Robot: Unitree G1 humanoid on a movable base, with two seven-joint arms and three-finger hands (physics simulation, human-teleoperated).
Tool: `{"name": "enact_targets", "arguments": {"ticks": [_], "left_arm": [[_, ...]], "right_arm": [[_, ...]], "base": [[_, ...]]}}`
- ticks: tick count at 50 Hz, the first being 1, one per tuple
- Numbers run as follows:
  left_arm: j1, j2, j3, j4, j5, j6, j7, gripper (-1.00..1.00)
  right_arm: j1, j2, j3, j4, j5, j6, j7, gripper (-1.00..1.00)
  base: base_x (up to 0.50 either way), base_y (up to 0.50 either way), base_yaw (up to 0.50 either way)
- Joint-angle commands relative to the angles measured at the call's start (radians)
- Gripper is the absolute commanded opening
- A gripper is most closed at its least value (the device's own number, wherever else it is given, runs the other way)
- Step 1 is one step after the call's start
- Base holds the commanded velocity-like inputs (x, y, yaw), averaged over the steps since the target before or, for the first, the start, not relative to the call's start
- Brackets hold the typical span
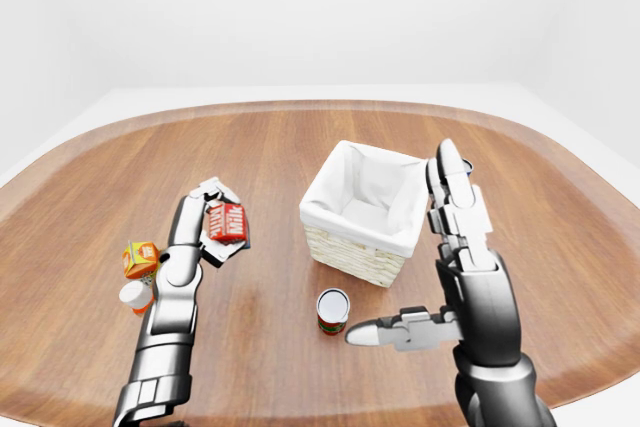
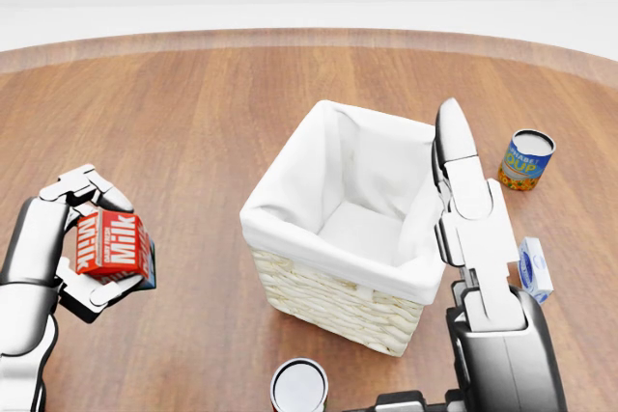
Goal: Pick the milk and place it in the basket.
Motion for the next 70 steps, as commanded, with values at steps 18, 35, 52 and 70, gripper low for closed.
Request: {"name": "enact_targets", "arguments": {"ticks": [18, 35, 52, 70], "left_arm": [[-0.060, -0.007, -0.016, -0.269, 0.043, 0.115, -0.098, -1.00], [-0.088, -0.013, -0.023, -0.385, 0.091, 0.115, -0.167, -1.00], [-0.144, -0.016, -0.034, -0.537, 0.109, 0.115, -0.254, -1.00], [-0.212, -0.048, -0.089, -0.653, 0.167, 0.115, -0.322, -1.00]], "right_arm": [[0.004, -0.003, 0.004, 0.017, 0.001, 0.000, -0.008, 1.00], [0.004, -0.002, -0.001, 0.022, 0.002, 0.000, -0.008, 1.00], [0.000, -0.001, 0.005, 0.015, -0.003, 0.000, -0.007, 1.00], [0.001, -0.002, 0.005, 0.011, -0.001, 0.000, -0.006, 1.00]], "base": [[0.00, 0.00, 0.00], [0.00, 0.00, 0.00], [0.00, 0.00, 0.00], [0.00, 0.00, 0.00]]}}
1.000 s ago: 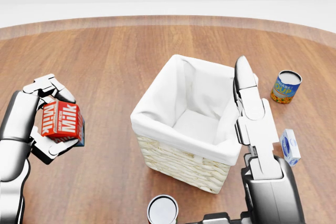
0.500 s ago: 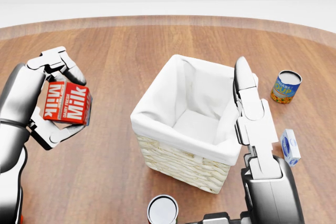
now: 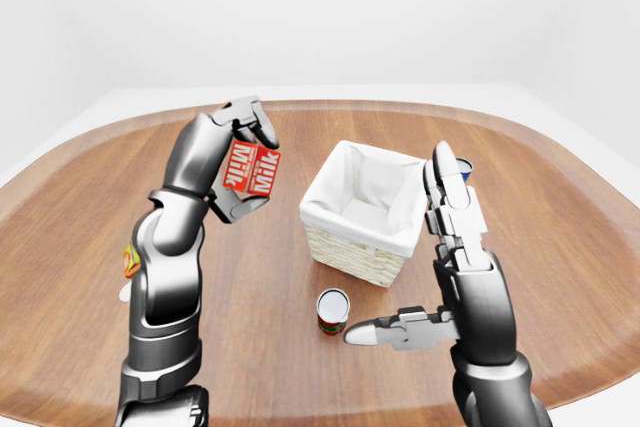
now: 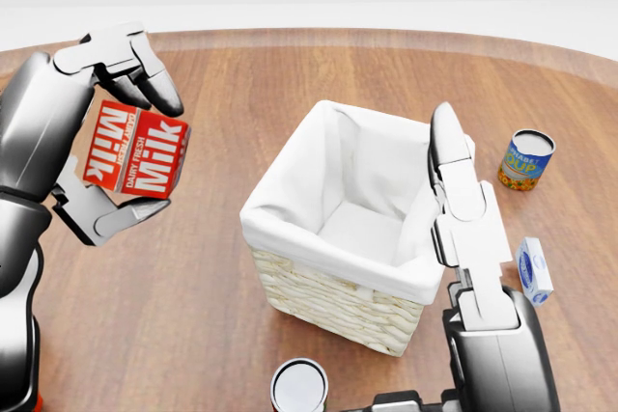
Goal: Pick the milk and place it in the basket.
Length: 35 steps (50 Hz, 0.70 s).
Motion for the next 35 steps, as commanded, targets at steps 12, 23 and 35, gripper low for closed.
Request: {"name": "enact_targets", "arguments": {"ticks": [12, 23, 35], "left_arm": [[-0.102, -0.075, -0.082, -0.077, 0.041, 0.000, -0.035, -1.00], [-0.155, -0.135, -0.147, -0.113, 0.125, 0.000, -0.077, -1.00], [-0.177, -0.211, -0.180, -0.129, 0.149, 0.000, -0.128, -1.00]], "right_arm": [[0.002, 0.000, -0.004, 0.010, 0.003, 0.000, -0.001, 1.00], [0.003, 0.000, -0.005, 0.023, 0.006, 0.000, -0.006, 1.00], [0.007, -0.003, -0.003, 0.017, 0.006, 0.000, -0.006, 1.00]], "base": [[0.00, 0.00, 0.00], [0.00, 0.00, 0.00], [0.00, 0.00, 0.00]]}}
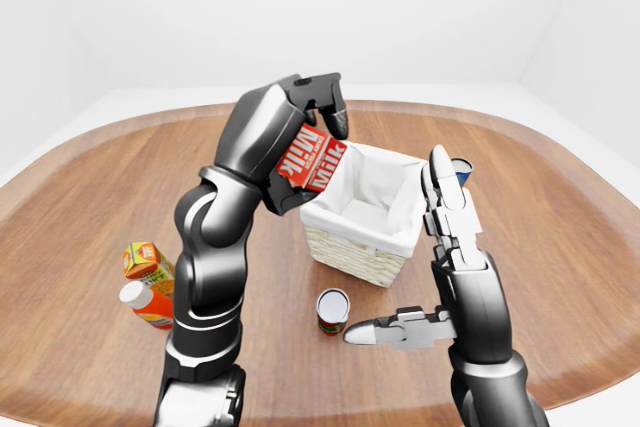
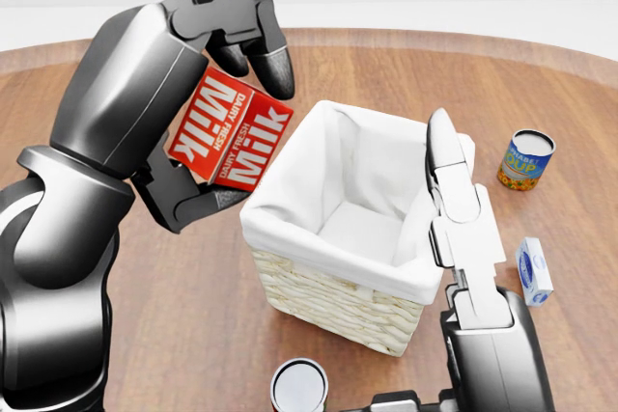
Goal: Pick the milk and place it in the basket.
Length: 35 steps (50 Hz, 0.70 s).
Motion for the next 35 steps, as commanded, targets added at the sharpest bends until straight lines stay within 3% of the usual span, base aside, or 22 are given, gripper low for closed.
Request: {"name": "enact_targets", "arguments": {"ticks": [1, 11, 20, 35], "left_arm": [[-0.045, -0.072, -0.031, -0.044, -0.035, 0.000, -0.014, -1.00], [-0.087, -0.084, -0.038, -0.077, -0.130, 0.000, -0.036, -1.00], [-0.112, -0.088, -0.045, -0.060, -0.148, 0.000, -0.017, -1.00], [-0.141, -0.065, 0.003, 0.005, -0.335, 0.000, 0.067, -1.00]], "right_arm": [[0.001, -0.001, -0.003, 0.002, 0.003, 0.000, -0.001, 1.00], [0.000, 0.002, -0.007, 0.010, 0.003, 0.000, 0.000, 1.00], [0.001, 0.002, -0.009, 0.006, 0.005, 0.000, 0.004, 1.00], [0.002, 0.002, -0.004, -0.004, 0.000, 0.000, 0.004, 1.00]], "base": [[0.00, 0.00, 0.00], [0.00, 0.00, 0.00], [0.00, 0.00, 0.00], [0.00, 0.00, 0.00]]}}
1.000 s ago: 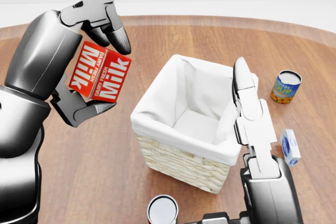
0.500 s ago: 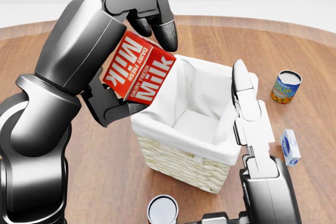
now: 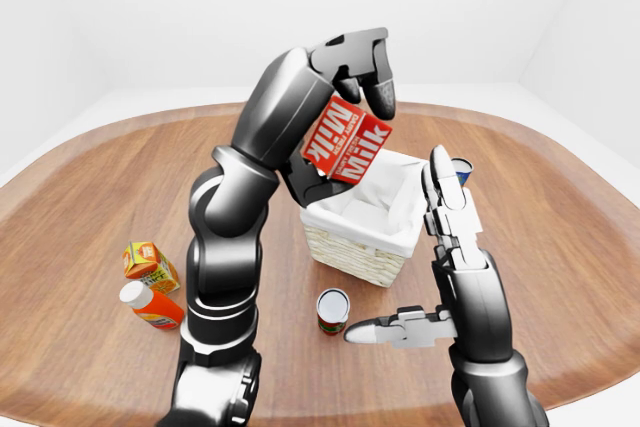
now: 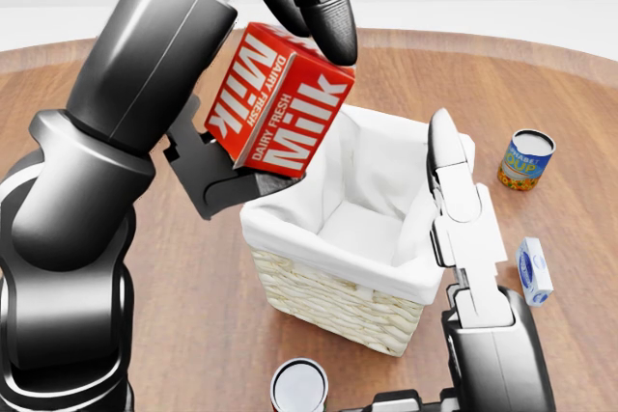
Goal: Pick the milk and place it in the basket.
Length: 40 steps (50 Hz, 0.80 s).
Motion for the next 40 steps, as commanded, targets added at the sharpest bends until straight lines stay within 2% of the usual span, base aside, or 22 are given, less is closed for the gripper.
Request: {"name": "enact_targets", "arguments": {"ticks": [1, 7, 10, 15, 24, 34, 40], "left_arm": [[-0.033, 0.011, 0.031, 0.027, -0.186, 0.000, 0.081, -1.00], [-0.023, 0.026, 0.029, 0.084, -0.239, 0.000, 0.119, -1.00], [-0.048, 0.029, 0.042, 0.136, -0.272, 0.000, 0.139, -1.00], [-0.067, 0.026, 0.029, 0.231, -0.307, 0.000, 0.162, -1.00], [-0.124, -0.011, 0.004, 0.379, -0.296, 0.000, 0.189, -1.00], [-0.127, -0.045, -0.021, 0.454, -0.247, 0.000, 0.192, -1.00], [-0.160, -0.064, -0.020, 0.535, -0.241, 0.000, 0.202, -1.00]], "right_arm": [[0.001, -0.001, 0.003, -0.008, -0.003, 0.000, 0.001, 1.00], [0.001, -0.001, 0.001, -0.008, -0.002, 0.000, 0.001, 1.00], [0.001, -0.001, 0.002, -0.005, -0.001, 0.000, 0.000, 1.00], [0.002, -0.003, 0.005, -0.006, -0.003, 0.000, -0.001, 1.00], [0.004, -0.002, 0.000, -0.006, 0.000, 0.000, 0.000, 1.00], [0.006, -0.004, 0.000, -0.004, 0.001, 0.000, -0.001, 1.00], [0.005, -0.003, -0.002, 0.001, 0.004, 0.000, -0.002, 1.00]], "base": [[0.00, 0.00, 0.00], [0.00, 0.00, 0.00], [0.00, 0.00, 0.00], [0.00, 0.00, 0.00], [0.00, 0.00, 0.00], [0.00, 0.00, 0.00], [0.00, 0.00, 0.00]]}}
